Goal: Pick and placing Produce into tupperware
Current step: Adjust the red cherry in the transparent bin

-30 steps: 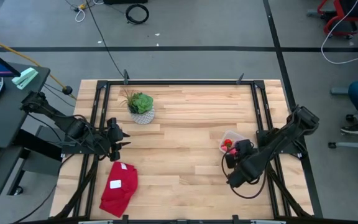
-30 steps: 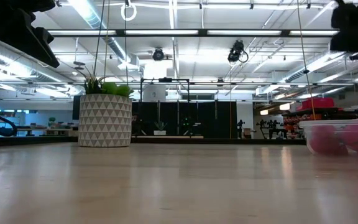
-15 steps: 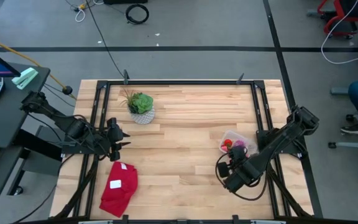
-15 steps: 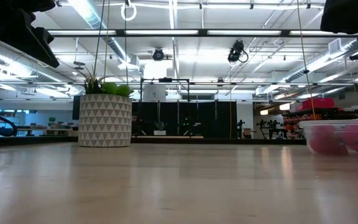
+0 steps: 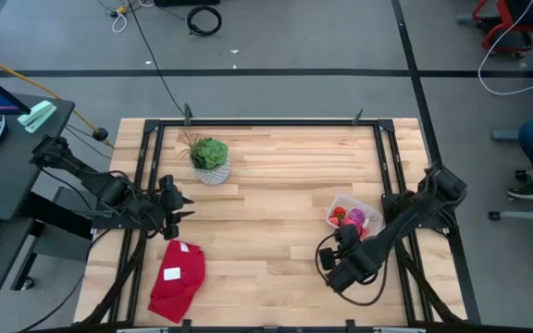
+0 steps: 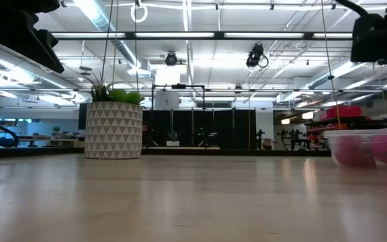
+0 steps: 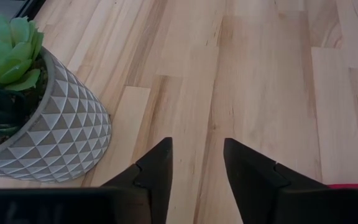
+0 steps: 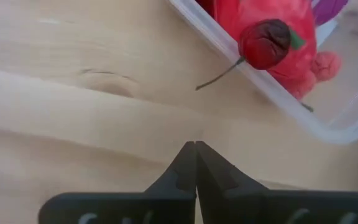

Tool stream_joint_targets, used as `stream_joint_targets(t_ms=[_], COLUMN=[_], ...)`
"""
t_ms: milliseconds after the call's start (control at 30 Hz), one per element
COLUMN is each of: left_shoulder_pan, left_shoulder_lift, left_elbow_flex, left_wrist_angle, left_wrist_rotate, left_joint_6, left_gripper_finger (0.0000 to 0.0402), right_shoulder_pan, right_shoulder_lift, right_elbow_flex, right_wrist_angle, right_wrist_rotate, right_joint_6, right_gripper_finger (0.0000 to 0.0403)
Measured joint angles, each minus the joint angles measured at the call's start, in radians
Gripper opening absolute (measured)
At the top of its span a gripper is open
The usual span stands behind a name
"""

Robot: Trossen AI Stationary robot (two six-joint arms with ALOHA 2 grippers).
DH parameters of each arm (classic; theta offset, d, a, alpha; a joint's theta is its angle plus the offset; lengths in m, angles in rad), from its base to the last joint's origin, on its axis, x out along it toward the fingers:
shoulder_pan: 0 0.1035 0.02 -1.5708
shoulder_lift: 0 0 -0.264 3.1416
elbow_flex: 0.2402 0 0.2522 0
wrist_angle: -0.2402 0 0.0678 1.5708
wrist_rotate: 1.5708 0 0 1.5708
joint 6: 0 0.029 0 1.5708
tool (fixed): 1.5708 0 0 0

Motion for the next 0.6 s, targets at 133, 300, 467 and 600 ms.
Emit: stream_joint_targets(t_ms=[133, 300, 467, 600], left_shoulder_pan=[0.0, 0.0, 0.0, 0.0], left_shoulder_lift=[0.0, 0.0, 0.0, 0.0], left_elbow_flex=[0.0, 0.0, 0.0, 0.0], left_wrist_angle=[0.0, 0.0, 0.0, 0.0], left_wrist_rotate=[0.0, 0.0, 0.0, 0.0], left_joint_6=[0.0, 0.0, 0.0, 0.0], left_gripper_finger=[0.0152, 0.0145, 0.0139, 0.0138], right_shoulder_pan=[0.005, 0.0, 0.001, -0.011], right_shoulder_lift=[0.052, 0.081, 0.116, 0.155], right_elbow_flex=[0.0, 0.0, 0.0, 0.0], right_wrist_angle=[-0.004, -0.037, -0.04, -0.067], right_wrist_rotate=[0.015, 0.016, 0.016, 0.02], right_joint_6=[0.001, 0.037, 0.053, 0.053], right_gripper_finger=[0.0002, 0.0002, 0.0002, 0.0002])
